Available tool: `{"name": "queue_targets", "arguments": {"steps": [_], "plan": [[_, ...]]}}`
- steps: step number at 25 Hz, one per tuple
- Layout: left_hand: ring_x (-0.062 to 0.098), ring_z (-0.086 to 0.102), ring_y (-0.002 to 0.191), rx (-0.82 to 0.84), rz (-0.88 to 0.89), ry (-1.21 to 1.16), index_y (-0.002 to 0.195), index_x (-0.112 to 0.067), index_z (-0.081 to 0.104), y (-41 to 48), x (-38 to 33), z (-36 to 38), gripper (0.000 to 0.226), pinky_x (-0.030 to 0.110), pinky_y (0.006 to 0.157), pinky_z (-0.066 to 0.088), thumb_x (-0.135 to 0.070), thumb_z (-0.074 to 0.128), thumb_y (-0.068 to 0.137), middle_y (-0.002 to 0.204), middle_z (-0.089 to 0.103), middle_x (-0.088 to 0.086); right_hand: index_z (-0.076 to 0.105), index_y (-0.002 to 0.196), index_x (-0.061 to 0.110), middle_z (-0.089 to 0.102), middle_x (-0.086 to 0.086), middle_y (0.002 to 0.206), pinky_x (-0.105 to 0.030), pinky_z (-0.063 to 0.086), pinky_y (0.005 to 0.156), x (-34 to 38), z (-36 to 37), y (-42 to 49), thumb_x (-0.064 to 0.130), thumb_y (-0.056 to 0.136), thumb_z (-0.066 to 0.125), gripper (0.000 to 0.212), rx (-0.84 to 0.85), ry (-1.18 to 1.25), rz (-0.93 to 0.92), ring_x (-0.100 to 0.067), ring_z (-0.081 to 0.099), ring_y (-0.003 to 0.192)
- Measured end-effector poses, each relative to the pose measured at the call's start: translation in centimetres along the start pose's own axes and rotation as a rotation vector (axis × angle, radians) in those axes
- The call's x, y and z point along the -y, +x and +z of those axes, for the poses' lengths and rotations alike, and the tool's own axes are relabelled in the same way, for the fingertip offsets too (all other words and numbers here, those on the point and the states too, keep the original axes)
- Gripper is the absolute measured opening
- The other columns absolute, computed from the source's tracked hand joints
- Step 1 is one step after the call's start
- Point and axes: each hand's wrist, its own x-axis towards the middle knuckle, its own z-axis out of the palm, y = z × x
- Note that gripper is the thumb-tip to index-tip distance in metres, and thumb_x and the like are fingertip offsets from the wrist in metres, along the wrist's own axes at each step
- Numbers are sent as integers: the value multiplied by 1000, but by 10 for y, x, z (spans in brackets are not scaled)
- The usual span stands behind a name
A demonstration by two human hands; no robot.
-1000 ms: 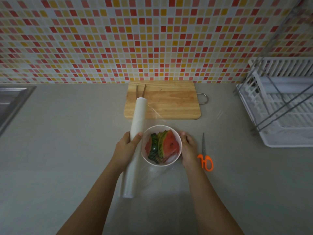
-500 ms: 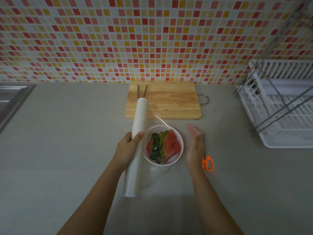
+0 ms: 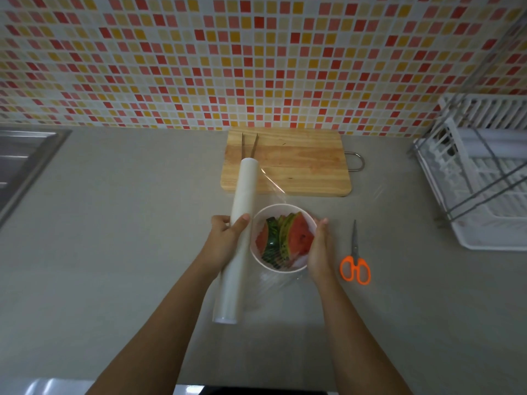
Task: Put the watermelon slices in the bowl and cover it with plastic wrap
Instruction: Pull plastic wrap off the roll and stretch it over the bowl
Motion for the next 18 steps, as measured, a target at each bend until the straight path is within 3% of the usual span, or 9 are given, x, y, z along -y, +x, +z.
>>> {"name": "queue_targets", "arguments": {"steps": [3, 7, 12, 15, 18], "plan": [[11, 58, 82, 47, -24, 100, 111, -16, 36, -1, 0, -9, 42, 27, 59, 45, -54, 40, 93, 97, 55, 0, 64, 100, 21, 61, 9, 83, -25, 39, 77, 3, -1, 0, 50, 95, 26, 49, -48, -86, -7, -8, 57, 78], [19, 55, 99, 34, -5, 80, 124, -11, 42, -9, 18, -8, 52, 34, 83, 44, -53, 27, 97, 116, 54, 7, 61, 88, 17, 62, -5, 91, -28, 38, 77, 7, -2, 1, 37, 97, 33, 35, -60, -95, 27, -22, 58, 89], [19, 62, 92, 52, -88, -6, 116, -15, 45, -10, 25, -7, 51, 36, 72, 54, -50, 61, 83, 108, 59, 4, 62, 93, 11, 61, -9, 93, -31, 41, 79, 9, 1, 1, 31, 97, 34, 35, -135, -98, 19, -25, 57, 92], [24, 63, 96, 91, -90, 37, 116, -17, 47, -5, 23, 0, 50, 48, 87, 53, -55, 55, 85, 108, 61, 6, 61, 93, 11, 58, -9, 94, -28, 35, 76, 17, -5, 6, 27, 97, 35, 31, -194, -92, 1, -23, 54, 92], [27, 63, 99, 143, -69, -61, 125, -18, 41, -4, 18, 16, 56, 50, 88, 53, -59, 46, 89, 113, 60, 9, 62, 101, -2, 62, -22, 106, -31, 39, 80, 27, -14, 21, 22, 97, 34, 37, -222, -151, -42, -32, 57, 102]]}}
